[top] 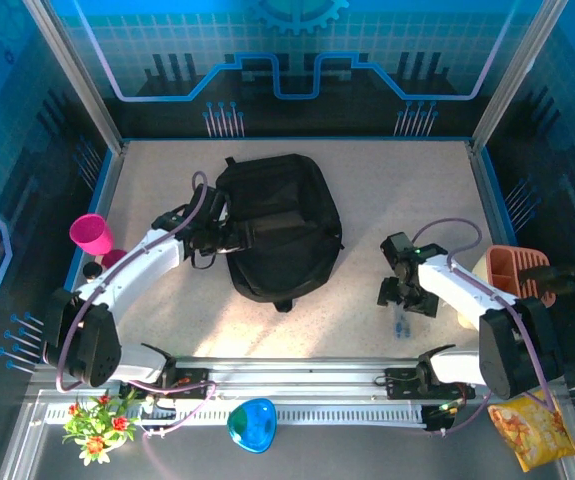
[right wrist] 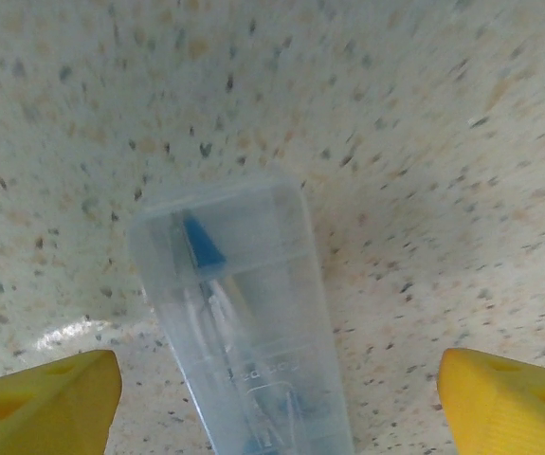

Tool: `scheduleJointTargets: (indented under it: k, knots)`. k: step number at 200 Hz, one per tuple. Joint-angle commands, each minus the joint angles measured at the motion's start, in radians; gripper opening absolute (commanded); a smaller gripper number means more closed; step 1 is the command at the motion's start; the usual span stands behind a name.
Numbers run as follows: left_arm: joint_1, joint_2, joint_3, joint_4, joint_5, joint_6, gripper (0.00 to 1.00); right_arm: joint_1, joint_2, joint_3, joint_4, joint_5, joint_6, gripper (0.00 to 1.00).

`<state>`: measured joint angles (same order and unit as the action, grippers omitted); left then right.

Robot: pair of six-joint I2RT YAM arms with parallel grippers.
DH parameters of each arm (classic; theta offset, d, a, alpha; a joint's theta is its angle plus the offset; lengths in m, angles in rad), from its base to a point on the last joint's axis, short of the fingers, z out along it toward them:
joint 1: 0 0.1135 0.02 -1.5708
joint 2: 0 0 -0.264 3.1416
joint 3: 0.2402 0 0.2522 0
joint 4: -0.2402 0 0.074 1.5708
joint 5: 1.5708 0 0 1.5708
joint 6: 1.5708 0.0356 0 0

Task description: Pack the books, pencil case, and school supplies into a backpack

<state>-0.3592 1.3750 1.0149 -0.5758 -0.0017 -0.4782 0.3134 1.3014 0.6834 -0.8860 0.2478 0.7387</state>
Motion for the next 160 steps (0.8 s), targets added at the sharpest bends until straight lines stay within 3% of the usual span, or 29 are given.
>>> scheduleJointTargets:
  k: [1, 69, 126, 160]
  knots:
    - [-0.026, -0.034, -0.042, 0.043, 0.059, -0.045, 0.77, 0.006, -0.005, -0.024, 0.057, -0.096, 0.019, 0.86]
    - [-0.199, 0.048, -0.171, 0.182, 0.044, -0.216, 0.75, 0.004, 0.038, -0.061, 0.116, -0.169, 0.016, 0.74]
    - [-0.347, 0.226, -0.093, 0.333, 0.11, -0.307, 0.71, 0.003, 0.003, -0.058, 0.136, -0.135, 0.008, 0.53]
    - [-0.398, 0.309, 0.016, 0.328, 0.114, -0.304, 0.7, -0.003, -0.059, -0.044, 0.152, -0.082, 0.023, 0.48]
